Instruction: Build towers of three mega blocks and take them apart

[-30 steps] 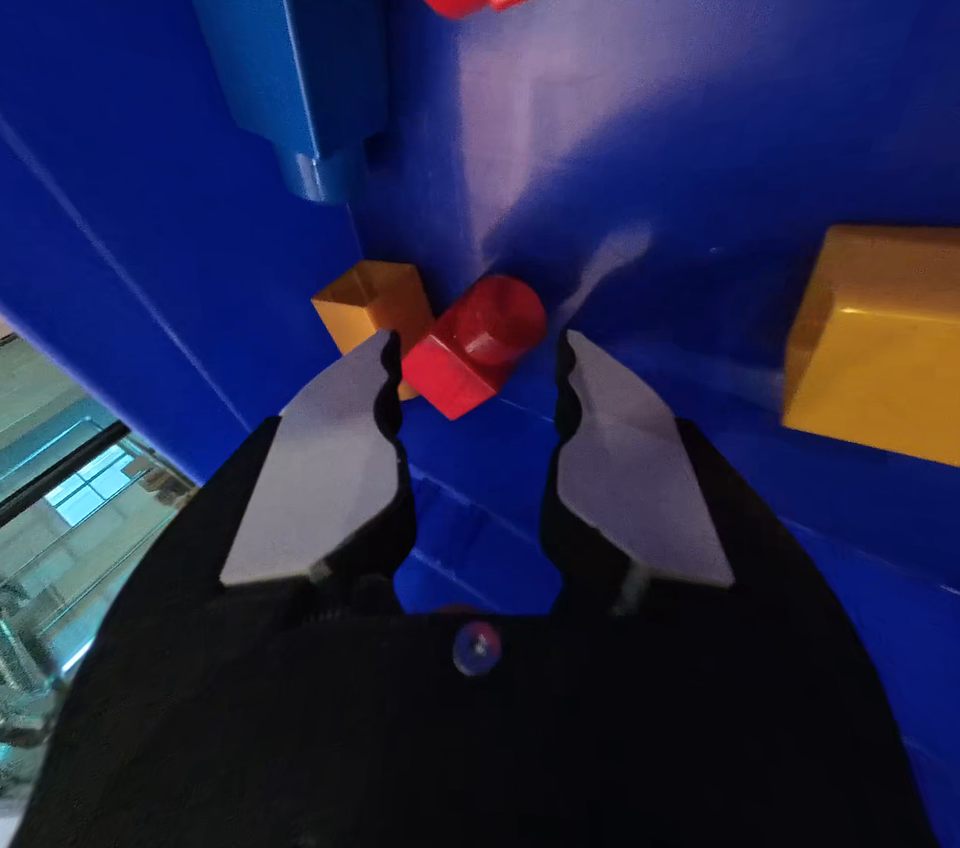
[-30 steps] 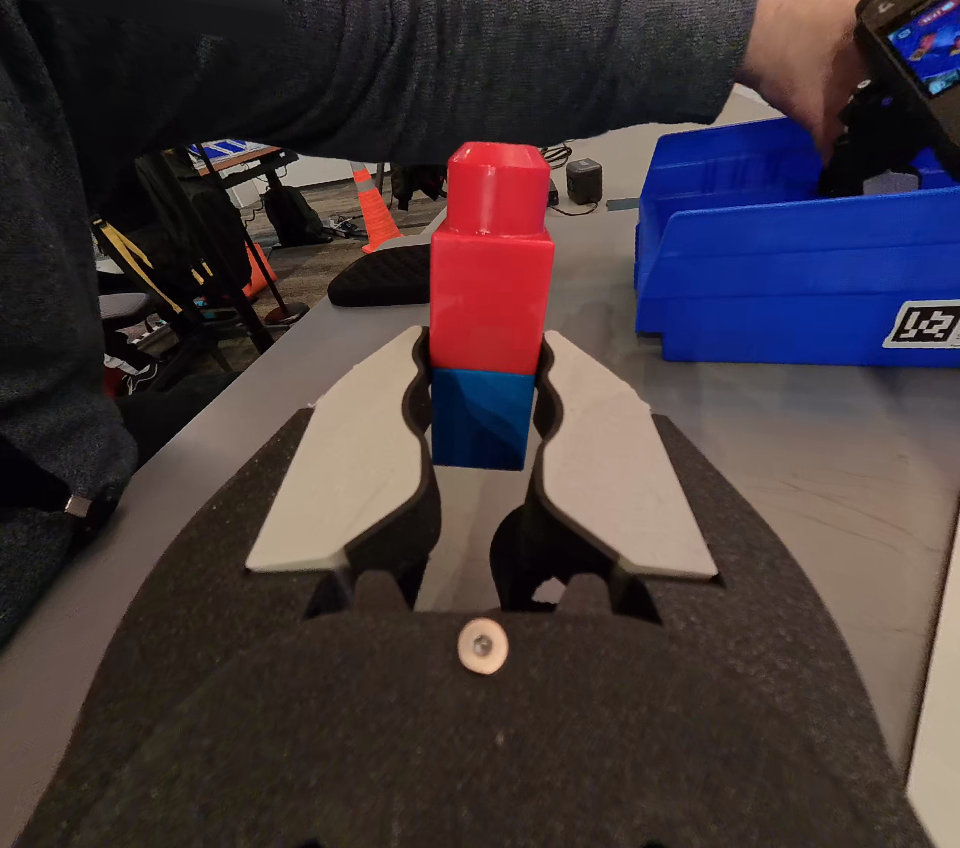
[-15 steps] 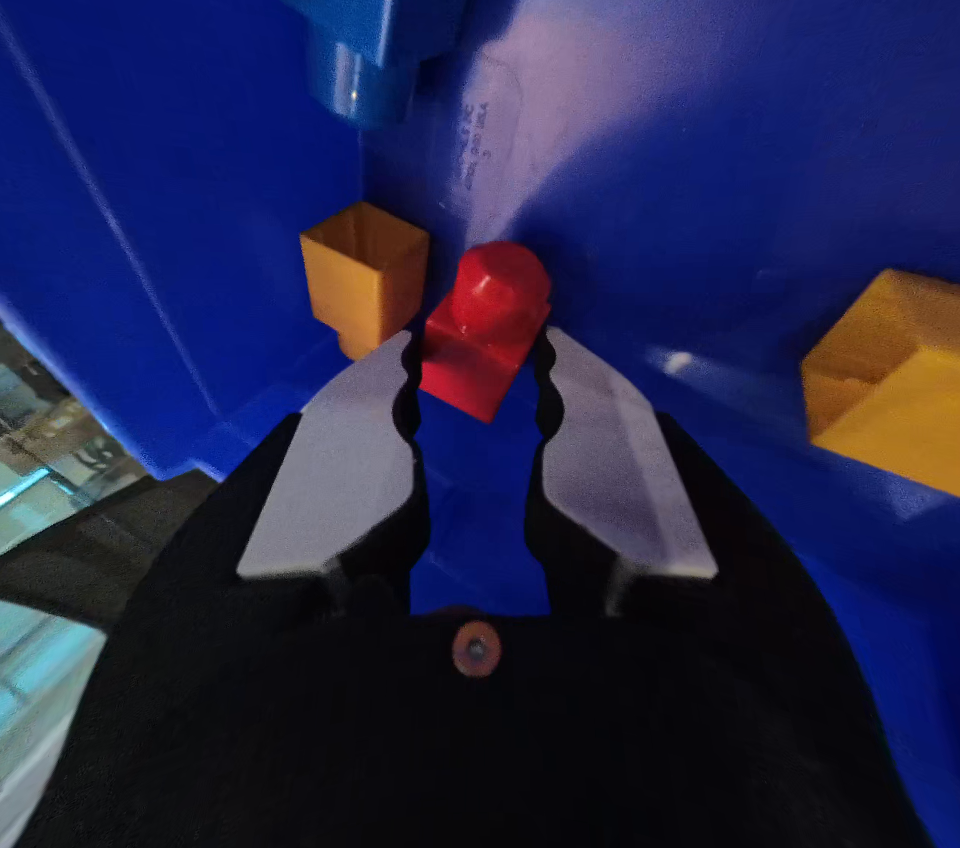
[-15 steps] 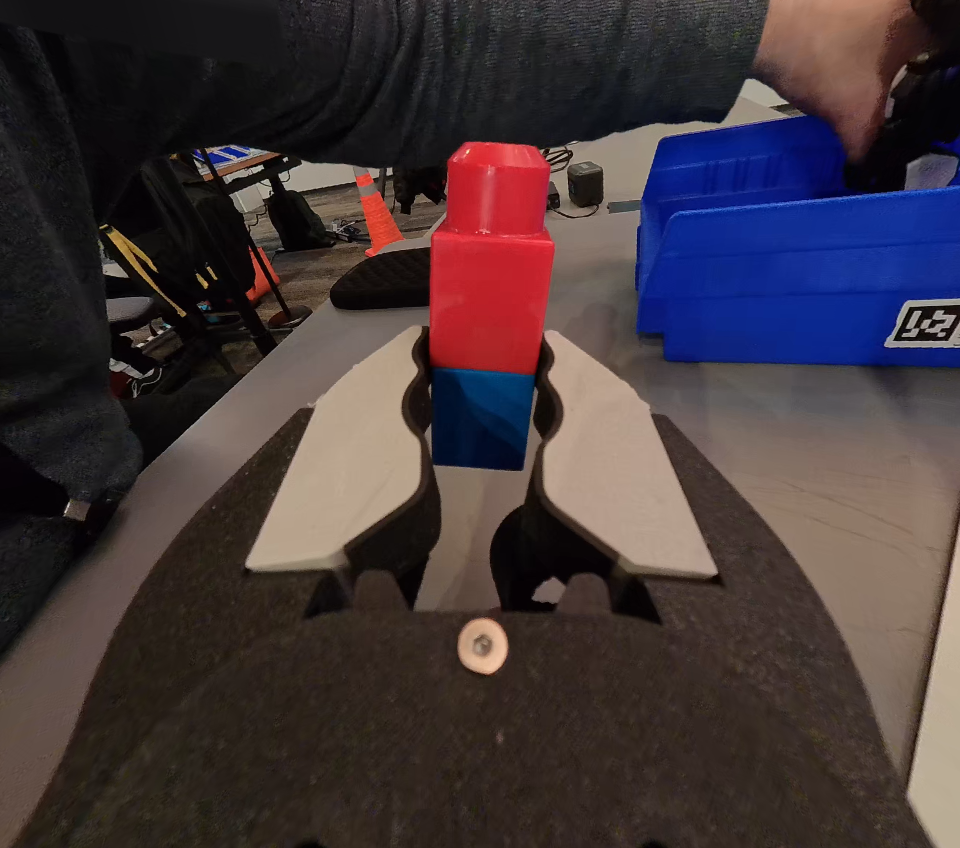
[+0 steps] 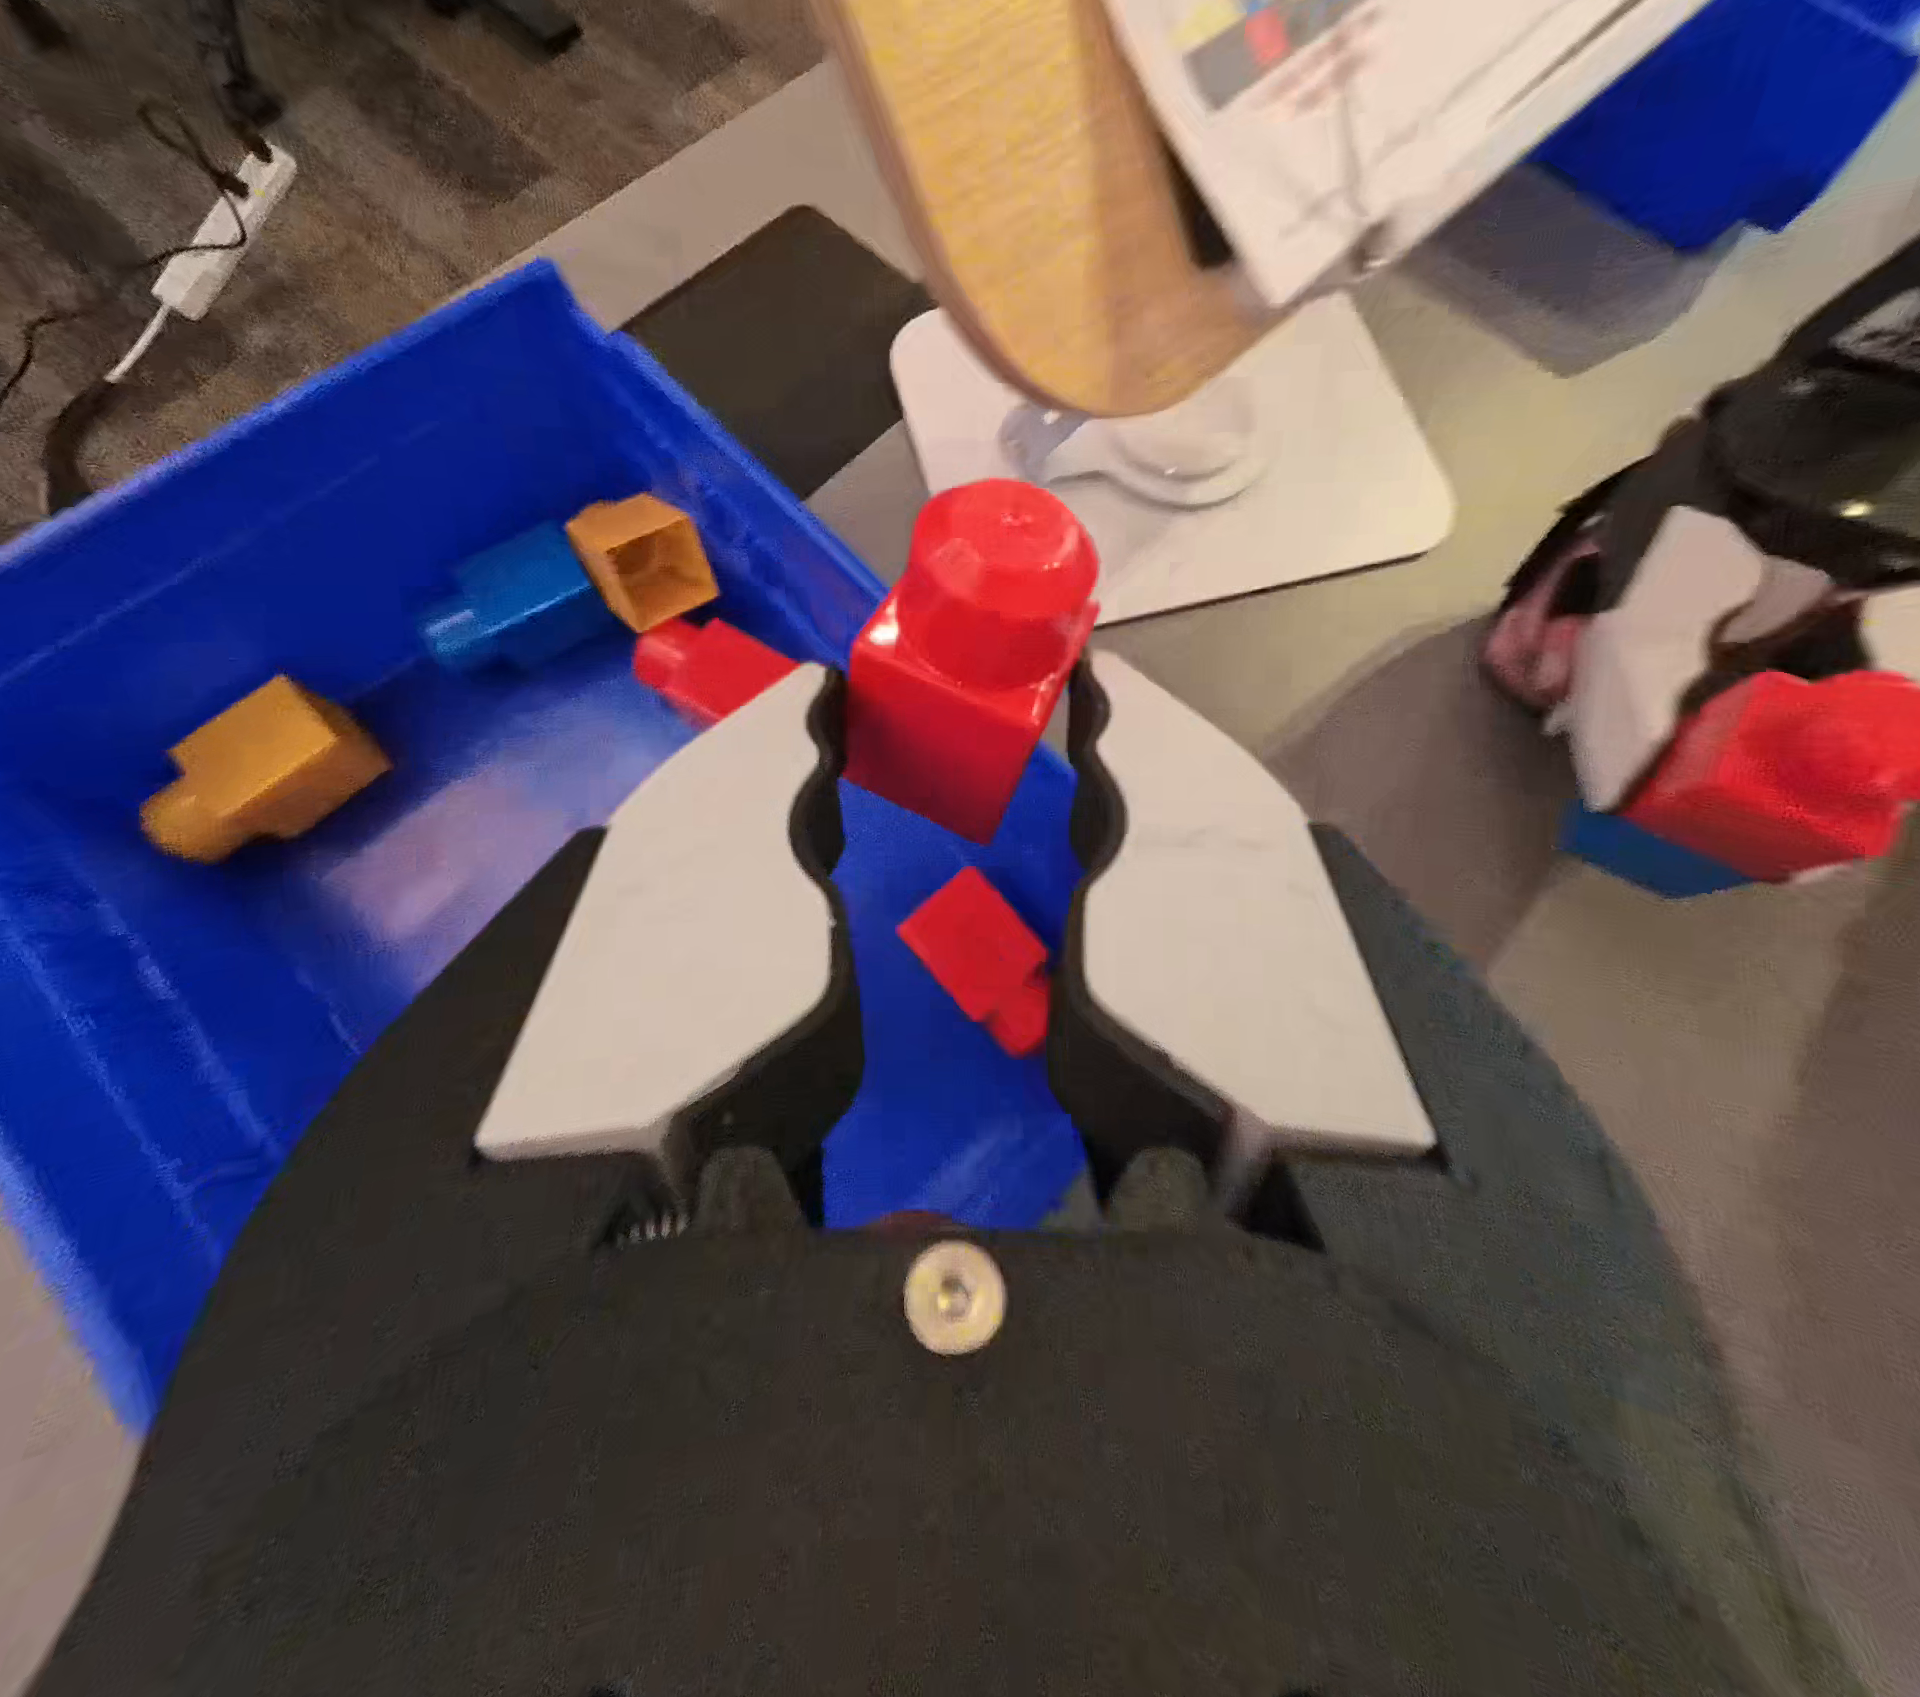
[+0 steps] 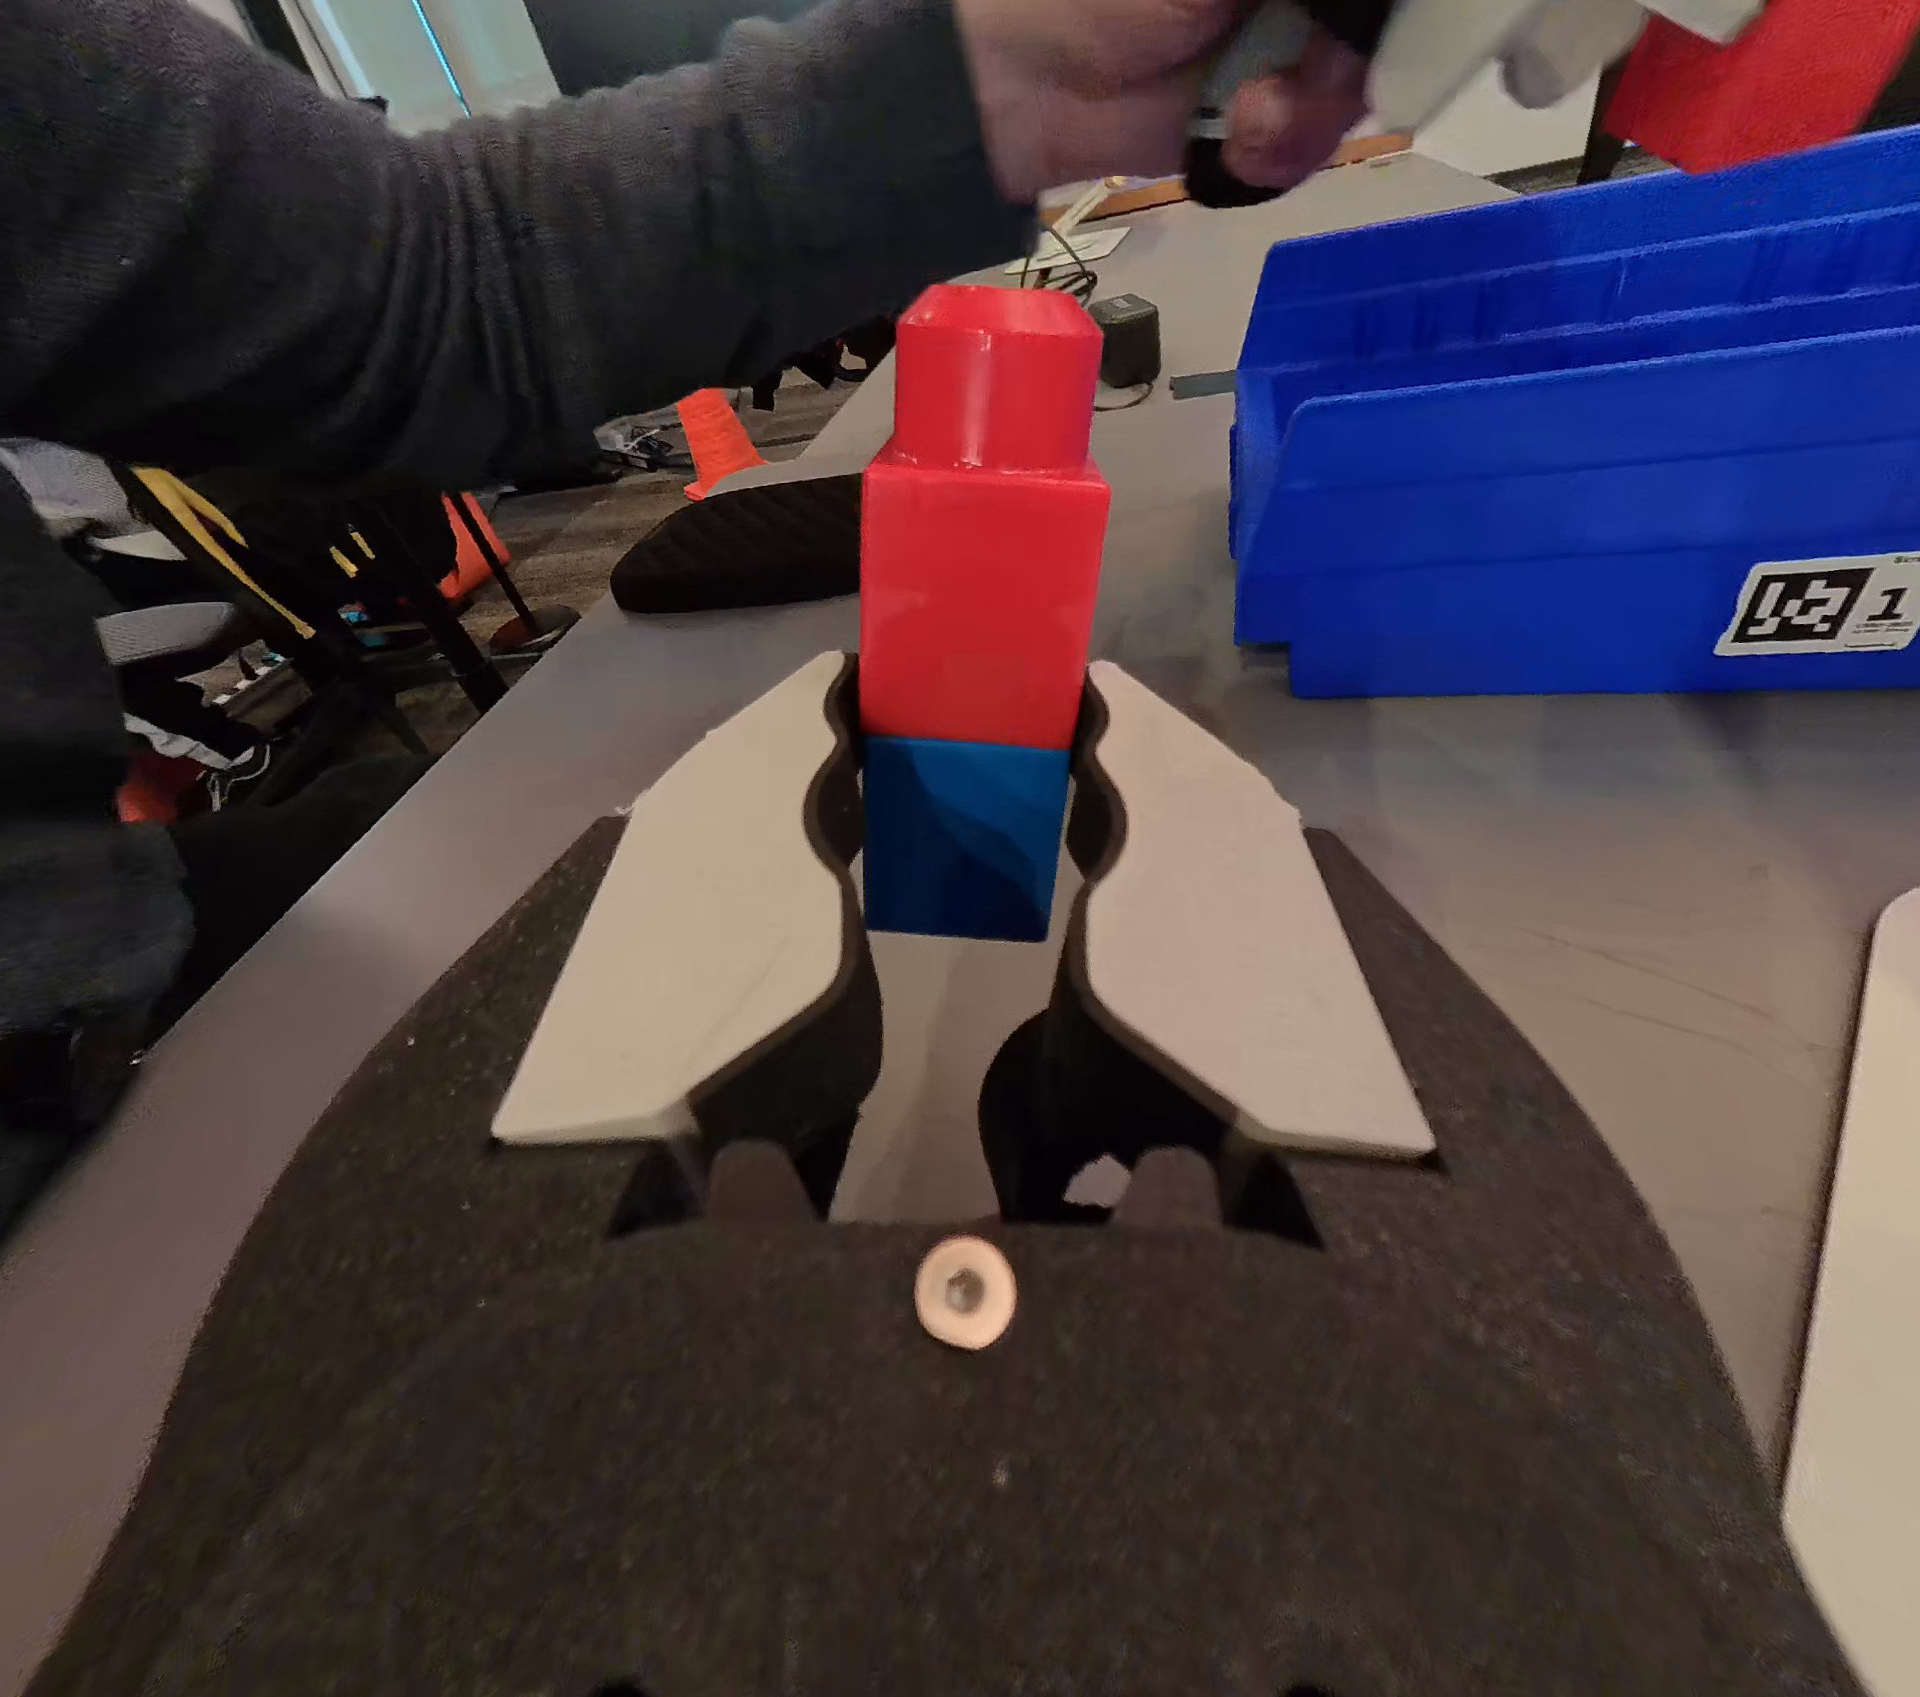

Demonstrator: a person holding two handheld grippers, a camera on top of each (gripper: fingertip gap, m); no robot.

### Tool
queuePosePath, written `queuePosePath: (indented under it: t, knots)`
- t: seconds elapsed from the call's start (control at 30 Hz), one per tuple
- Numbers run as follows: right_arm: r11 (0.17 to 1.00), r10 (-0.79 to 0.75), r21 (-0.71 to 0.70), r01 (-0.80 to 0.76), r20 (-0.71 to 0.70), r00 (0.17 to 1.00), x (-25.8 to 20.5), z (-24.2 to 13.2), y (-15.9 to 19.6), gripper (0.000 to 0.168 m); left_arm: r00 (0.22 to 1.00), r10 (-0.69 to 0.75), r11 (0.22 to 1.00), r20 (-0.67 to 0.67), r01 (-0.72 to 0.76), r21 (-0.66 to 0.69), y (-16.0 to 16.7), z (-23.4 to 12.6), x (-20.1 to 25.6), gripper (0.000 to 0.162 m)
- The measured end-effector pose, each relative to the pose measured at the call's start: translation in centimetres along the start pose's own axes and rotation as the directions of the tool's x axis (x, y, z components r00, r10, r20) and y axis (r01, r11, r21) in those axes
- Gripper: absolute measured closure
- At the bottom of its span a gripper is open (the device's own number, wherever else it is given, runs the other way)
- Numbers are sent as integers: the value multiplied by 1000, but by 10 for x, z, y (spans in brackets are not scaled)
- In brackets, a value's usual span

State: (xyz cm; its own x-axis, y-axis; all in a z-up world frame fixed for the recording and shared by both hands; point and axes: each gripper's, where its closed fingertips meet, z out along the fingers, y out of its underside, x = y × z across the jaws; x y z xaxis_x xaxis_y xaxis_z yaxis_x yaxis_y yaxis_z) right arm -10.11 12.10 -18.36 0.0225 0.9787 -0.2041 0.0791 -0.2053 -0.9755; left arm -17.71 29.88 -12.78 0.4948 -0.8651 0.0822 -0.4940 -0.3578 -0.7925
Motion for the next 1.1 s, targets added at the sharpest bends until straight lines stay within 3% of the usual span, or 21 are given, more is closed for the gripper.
queuePosePath:
  t: [0.2,0.4,0.7,0.8,1.1]
  knots:
    - [1000,1,-18,-1,-35,999,5,2,2,132,995,-22,971,-97,45,235,-18,-27,103,122]
    - [999,-22,-34,21,-51,998,5,3,4,132,980,-57,958,-191,107,268,-7,-20,161,122]
    - [997,-55,-47,53,-51,997,2,5,5,132,945,-95,946,-312,183,268,2,-5,183,122]
    - [997,-66,-45,64,-55,996,2,5,5,132,948,-110,959,-299,181,219,11,3,183,122]
    - [995,-78,-61,74,-53,996,1,6,7,132,935,-133,933,-328,229,277,16,2,181,122]
